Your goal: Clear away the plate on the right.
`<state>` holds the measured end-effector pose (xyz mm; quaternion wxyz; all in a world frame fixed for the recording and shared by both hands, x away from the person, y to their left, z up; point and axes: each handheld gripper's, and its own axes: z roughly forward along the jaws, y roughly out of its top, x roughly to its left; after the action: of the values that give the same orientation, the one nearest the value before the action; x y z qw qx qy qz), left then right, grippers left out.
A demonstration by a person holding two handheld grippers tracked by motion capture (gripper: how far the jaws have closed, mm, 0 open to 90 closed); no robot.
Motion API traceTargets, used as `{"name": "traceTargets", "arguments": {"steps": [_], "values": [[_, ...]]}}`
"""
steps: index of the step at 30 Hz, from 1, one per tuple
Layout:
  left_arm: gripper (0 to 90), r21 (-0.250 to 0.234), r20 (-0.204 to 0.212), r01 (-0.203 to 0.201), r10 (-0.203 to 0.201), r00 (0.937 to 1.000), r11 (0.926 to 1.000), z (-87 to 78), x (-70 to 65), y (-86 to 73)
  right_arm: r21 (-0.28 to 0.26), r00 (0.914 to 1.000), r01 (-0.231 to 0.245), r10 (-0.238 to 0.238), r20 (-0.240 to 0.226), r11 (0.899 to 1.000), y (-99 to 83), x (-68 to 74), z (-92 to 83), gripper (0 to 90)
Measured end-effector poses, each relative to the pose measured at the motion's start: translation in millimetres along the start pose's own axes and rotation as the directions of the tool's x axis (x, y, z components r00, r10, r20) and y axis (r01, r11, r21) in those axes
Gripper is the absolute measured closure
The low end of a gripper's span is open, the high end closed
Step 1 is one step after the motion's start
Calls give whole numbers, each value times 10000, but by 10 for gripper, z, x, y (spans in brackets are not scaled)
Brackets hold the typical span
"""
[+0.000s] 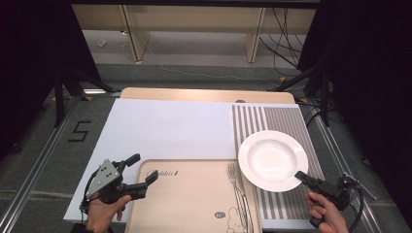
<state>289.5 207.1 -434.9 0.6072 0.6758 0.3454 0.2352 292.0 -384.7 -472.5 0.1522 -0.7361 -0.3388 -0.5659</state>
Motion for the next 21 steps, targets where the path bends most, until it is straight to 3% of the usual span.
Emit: {"name": "traceTargets", "arguments": {"steps": [10,11,12,15,18,19,21], "values": [[160,-7,-6,-9,9,10000,10000,-1,-1,0,130,9995,8,-4,-302,9999,-63,51,47,878],[160,-10,-4,-7,7,10000,10000,-1,-1,0,141,9992,249,-244,-322,9996,-71,39,55,878],[160,-10,-8,-8,8,10000,10000,-1,0,0,167,9993,28,-22,-381,9999,-79,57,61,878],[160,-9,-3,-11,11,10000,10000,-2,0,-1,264,9989,223,-212,-423,9994,-102,68,78,878],[160,-34,11,-6,6,10000,10000,-1,-1,-1,465,9991,-44,64,-430,9989,-122,105,90,878],[160,-20,-2,-2,2,10000,10000,-2,-1,0,510,9990,188,-166,-420,9985,-131,99,94,878],[160,-75,31,5,-5,10000,10000,3,3,-3,606,9990,211,-186,-412,9979,-144,110,107,878]]}}
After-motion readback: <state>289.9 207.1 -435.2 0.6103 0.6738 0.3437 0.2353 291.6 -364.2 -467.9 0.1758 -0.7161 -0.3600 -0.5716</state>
